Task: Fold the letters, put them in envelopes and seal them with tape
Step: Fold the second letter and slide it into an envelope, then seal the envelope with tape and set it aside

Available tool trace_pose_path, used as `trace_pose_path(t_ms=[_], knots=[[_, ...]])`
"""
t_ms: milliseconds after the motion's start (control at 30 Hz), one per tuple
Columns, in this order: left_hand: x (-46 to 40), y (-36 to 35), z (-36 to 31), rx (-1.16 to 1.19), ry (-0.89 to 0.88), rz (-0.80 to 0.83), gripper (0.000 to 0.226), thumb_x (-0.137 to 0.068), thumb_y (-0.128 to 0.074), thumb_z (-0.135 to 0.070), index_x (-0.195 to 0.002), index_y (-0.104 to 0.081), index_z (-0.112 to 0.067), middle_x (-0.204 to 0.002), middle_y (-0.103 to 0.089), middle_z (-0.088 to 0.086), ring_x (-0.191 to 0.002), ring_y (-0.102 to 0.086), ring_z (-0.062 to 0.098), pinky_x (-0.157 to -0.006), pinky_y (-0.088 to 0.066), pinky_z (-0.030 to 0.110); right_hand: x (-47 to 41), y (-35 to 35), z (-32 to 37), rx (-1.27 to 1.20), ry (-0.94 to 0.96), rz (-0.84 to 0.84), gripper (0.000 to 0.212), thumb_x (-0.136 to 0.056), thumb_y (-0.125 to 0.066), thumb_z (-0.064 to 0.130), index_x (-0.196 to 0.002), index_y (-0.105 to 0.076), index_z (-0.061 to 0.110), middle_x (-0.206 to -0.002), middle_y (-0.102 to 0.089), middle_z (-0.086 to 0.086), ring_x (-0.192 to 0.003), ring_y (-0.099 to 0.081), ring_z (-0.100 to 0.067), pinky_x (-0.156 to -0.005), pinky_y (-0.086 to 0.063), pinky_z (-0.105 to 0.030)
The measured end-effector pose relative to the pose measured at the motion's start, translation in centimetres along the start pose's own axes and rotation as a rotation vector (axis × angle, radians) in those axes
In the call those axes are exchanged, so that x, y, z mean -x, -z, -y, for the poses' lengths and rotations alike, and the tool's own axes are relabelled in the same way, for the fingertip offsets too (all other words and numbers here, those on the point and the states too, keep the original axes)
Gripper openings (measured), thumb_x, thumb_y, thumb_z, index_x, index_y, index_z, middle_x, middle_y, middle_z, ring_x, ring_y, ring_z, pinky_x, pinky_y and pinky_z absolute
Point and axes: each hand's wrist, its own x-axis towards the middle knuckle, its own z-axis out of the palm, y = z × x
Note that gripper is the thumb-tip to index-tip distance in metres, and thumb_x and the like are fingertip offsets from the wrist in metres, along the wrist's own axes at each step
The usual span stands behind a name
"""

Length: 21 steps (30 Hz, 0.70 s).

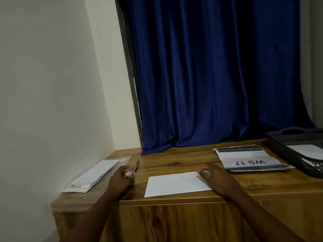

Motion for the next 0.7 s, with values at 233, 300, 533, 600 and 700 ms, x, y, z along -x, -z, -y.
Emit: trace_pose_path(t_ms=[233, 300, 533, 600, 700], knots=[[1.9, -2.7, -5.3, 0.241, -0.154, -0.011, 0.041, -0.090, -0.079, -0.018, -0.126, -0.061, -0.025, -0.120, -0.068, -0.001, -0.103, -0.067, 0.015, -0.079, -0.054, 0.020, 0.0, -0.2, -0.3, -0.022, -0.002, -0.018, 0.079, -0.093, -0.034, 0.078, -0.154, -0.039, 0.027, -0.159, -0.043, -0.001, -0.141, -0.045, -0.022, -0.113, -0.039, -0.041], [2.6, -4.5, -7.4, 0.344, -0.202, 0.041, 0.036, -0.088, -0.080, -0.011, -0.119, -0.067, -0.023, -0.118, -0.070, 0.000, -0.106, -0.068, 0.017, -0.085, -0.056, 0.024, 0.0, -0.1, -0.3, -0.015, -0.007, -0.021, 0.080, -0.093, -0.034, 0.078, -0.154, -0.040, 0.025, -0.158, -0.044, -0.002, -0.140, -0.046, -0.022, -0.112, -0.039, -0.041], [4.3, -11.2, -11.5, 0.340, -0.358, 0.195, 0.040, -0.090, -0.078, -0.016, -0.127, -0.067, -0.027, -0.128, -0.067, -0.013, -0.117, -0.062, 0.004, -0.103, -0.053, 0.029, 0.3, 0.2, -0.1, 0.000, 0.016, -0.039, 0.077, -0.095, -0.038, 0.074, -0.151, -0.044, 0.022, -0.155, -0.048, -0.004, -0.137, -0.048, -0.023, -0.110, -0.040, -0.038], [4.5, -12.2, -11.4, 0.283, -0.430, 0.215, 0.041, -0.090, -0.077, -0.020, -0.127, -0.066, -0.033, -0.124, -0.066, -0.020, -0.112, -0.061, -0.004, -0.097, -0.052, 0.019, 0.4, 0.3, -0.1, -0.004, 0.029, -0.047, 0.075, -0.096, -0.039, 0.073, -0.150, -0.045, 0.022, -0.154, -0.049, -0.004, -0.137, -0.049, -0.022, -0.110, -0.040, -0.037], [4.6, -12.5, -10.8, 0.235, -0.464, 0.242, 0.041, -0.090, -0.074, -0.017, -0.126, -0.065, -0.035, -0.121, -0.068, -0.022, -0.111, -0.062, -0.004, -0.094, -0.048, 0.013, 0.5, 0.3, 0.0, -0.001, 0.061, -0.067, 0.070, -0.097, -0.043, 0.069, -0.146, -0.050, 0.021, -0.150, -0.053, -0.005, -0.133, -0.051, -0.022, -0.107, -0.042, -0.036]])
